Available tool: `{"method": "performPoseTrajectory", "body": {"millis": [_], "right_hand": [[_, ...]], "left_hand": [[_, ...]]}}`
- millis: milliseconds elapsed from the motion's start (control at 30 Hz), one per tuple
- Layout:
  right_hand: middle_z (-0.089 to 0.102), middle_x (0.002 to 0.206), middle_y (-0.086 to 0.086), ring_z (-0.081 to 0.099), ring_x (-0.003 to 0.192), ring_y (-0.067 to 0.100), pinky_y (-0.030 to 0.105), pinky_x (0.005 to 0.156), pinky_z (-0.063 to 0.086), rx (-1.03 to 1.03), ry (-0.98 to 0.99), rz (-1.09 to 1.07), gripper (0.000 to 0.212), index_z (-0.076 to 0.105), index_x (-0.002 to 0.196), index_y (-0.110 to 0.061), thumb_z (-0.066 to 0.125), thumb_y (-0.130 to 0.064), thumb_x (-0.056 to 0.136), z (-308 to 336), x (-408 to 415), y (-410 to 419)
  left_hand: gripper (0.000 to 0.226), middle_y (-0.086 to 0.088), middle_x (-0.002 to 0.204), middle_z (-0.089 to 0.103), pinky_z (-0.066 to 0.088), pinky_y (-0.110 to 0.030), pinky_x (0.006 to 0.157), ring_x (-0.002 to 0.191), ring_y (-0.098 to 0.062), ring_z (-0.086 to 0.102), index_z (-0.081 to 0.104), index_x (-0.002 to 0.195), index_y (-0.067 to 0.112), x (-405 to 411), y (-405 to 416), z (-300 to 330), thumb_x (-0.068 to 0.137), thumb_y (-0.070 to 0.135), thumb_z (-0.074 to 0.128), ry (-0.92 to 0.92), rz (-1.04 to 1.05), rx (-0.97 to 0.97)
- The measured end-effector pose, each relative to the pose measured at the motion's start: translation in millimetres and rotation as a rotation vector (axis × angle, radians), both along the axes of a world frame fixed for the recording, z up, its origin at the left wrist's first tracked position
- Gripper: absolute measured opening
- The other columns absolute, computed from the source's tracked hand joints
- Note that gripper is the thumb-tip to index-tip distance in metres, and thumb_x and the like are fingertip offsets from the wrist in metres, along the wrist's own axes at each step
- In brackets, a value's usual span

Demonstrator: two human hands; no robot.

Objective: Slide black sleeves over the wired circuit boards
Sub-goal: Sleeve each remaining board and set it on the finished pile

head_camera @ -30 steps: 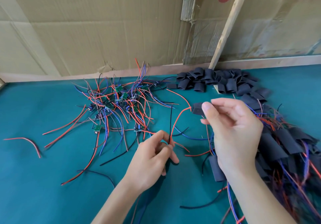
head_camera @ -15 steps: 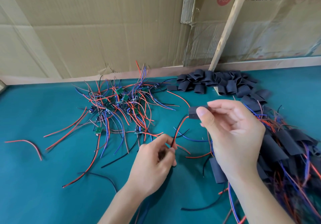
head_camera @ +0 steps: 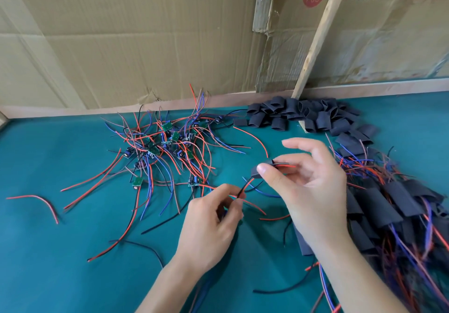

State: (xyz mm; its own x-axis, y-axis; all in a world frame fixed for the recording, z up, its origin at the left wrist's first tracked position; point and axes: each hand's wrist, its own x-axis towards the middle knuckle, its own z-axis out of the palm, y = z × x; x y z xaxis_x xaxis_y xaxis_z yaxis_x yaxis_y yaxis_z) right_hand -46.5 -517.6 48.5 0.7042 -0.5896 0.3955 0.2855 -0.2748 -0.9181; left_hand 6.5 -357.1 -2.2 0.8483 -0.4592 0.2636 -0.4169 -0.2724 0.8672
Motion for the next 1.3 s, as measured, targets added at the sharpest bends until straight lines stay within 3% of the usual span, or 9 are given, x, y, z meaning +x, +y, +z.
{"method": "performPoseTrajectory", "body": {"millis": [100, 267, 367, 467, 633, 800, 967, 1167, 1300], "right_hand": [[0.074, 0.076, 0.004, 0.066, 0.064, 0.013, 0.022, 0.062, 0.052, 0.301, 0.047, 0.08, 0.051, 0.064, 0.11, -0.021, 0.091, -0.005, 0.069, -2.9, 4.4, 6.0], [0.069, 0.076, 0.007, 0.055, 0.061, 0.013, 0.027, 0.065, 0.043, 0.557, 0.097, 0.188, 0.044, 0.062, 0.102, -0.013, 0.088, -0.001, 0.068, -6.2, 5.4, 7.1], [0.071, 0.074, 0.005, 0.056, 0.059, 0.01, 0.024, 0.061, 0.045, 0.493, 0.177, 0.204, 0.03, 0.064, 0.092, -0.01, 0.084, 0.001, 0.074, -10.8, 6.2, 10.0], [0.072, 0.072, 0.003, 0.058, 0.058, 0.007, 0.016, 0.056, 0.047, 0.423, 0.191, 0.164, 0.025, 0.067, 0.09, -0.008, 0.084, 0.002, 0.075, -12.8, 6.5, 8.5], [0.071, 0.072, 0.004, 0.059, 0.058, 0.009, 0.018, 0.056, 0.047, 0.441, 0.163, 0.17, 0.025, 0.068, 0.09, -0.01, 0.083, 0.005, 0.075, -12.9, 6.6, 1.8], [0.071, 0.069, 0.002, 0.058, 0.058, 0.008, 0.019, 0.059, 0.045, 0.494, 0.147, 0.234, 0.026, 0.067, 0.09, -0.011, 0.079, 0.007, 0.076, -9.0, 6.3, -2.0], [0.068, 0.087, 0.004, 0.056, 0.059, 0.01, 0.022, 0.06, 0.044, 0.397, 0.2, 0.249, 0.022, 0.077, 0.068, -0.02, 0.086, 0.0, 0.07, -7.2, 6.7, -1.6], [0.073, 0.076, 0.002, 0.066, 0.068, 0.012, 0.017, 0.058, 0.048, 0.408, 0.19, 0.253, 0.025, 0.076, 0.08, -0.023, 0.086, -0.007, 0.065, -9.9, 6.1, 1.1], [0.075, 0.08, 0.006, 0.068, 0.073, 0.014, 0.019, 0.061, 0.05, 0.439, 0.19, 0.274, 0.022, 0.077, 0.082, -0.023, 0.084, -0.011, 0.064, -9.3, 5.9, 0.6]], "left_hand": [[0.008, 0.005, 0.08, 0.072, 0.052, -0.029, 0.048, 0.054, -0.02, 0.063, 0.07, 0.096, 0.034, 0.5, 0.9, 2.4, 0.09, 0.039, 0.066, 0.136, -0.062, -0.141], [0.039, -0.004, 0.091, 0.075, 0.058, -0.036, 0.06, 0.07, -0.027, 0.068, 0.075, 0.099, 0.026, 2.5, 2.5, 5.0, 0.075, 0.055, 0.083, 0.322, -0.135, -0.287], [0.037, -0.006, 0.102, 0.077, 0.06, -0.031, 0.083, 0.089, -0.021, 0.074, 0.074, 0.101, 0.027, 5.9, 4.8, 4.8, 0.071, 0.045, 0.088, 0.377, -0.155, -0.291], [0.035, -0.005, 0.11, 0.076, 0.057, -0.028, 0.091, 0.101, -0.025, 0.074, 0.073, 0.104, 0.027, 9.1, 6.7, 6.2, 0.073, 0.024, 0.089, 0.436, -0.181, -0.332], [0.046, -0.006, 0.111, 0.075, 0.056, -0.023, 0.086, 0.101, -0.023, 0.074, 0.067, 0.116, 0.012, 8.7, 7.1, 7.9, 0.073, 0.002, 0.081, 0.558, -0.217, -0.436], [0.036, -0.013, 0.113, 0.075, 0.056, -0.028, 0.089, 0.104, -0.028, 0.073, 0.068, 0.107, 0.004, 10.7, 6.7, 4.7, 0.073, 0.009, 0.081, 0.629, -0.146, -0.431], [0.026, -0.011, 0.101, 0.075, 0.06, -0.033, 0.087, 0.092, -0.03, 0.076, 0.076, 0.098, 0.014, 11.7, 7.6, 6.2, 0.074, 0.009, 0.084, 0.582, -0.127, -0.434], [0.022, -0.009, 0.092, 0.076, 0.058, -0.023, 0.077, 0.084, -0.024, 0.076, 0.079, 0.094, 0.018, 9.4, 7.1, 8.9, 0.081, 0.001, 0.08, 0.538, -0.073, -0.38], [0.021, -0.011, 0.092, 0.078, 0.061, -0.03, 0.082, 0.086, -0.028, 0.077, 0.08, 0.095, 0.017, 8.6, 6.2, 10.2, 0.083, 0.0, 0.078, 0.552, -0.074, -0.378]]}}
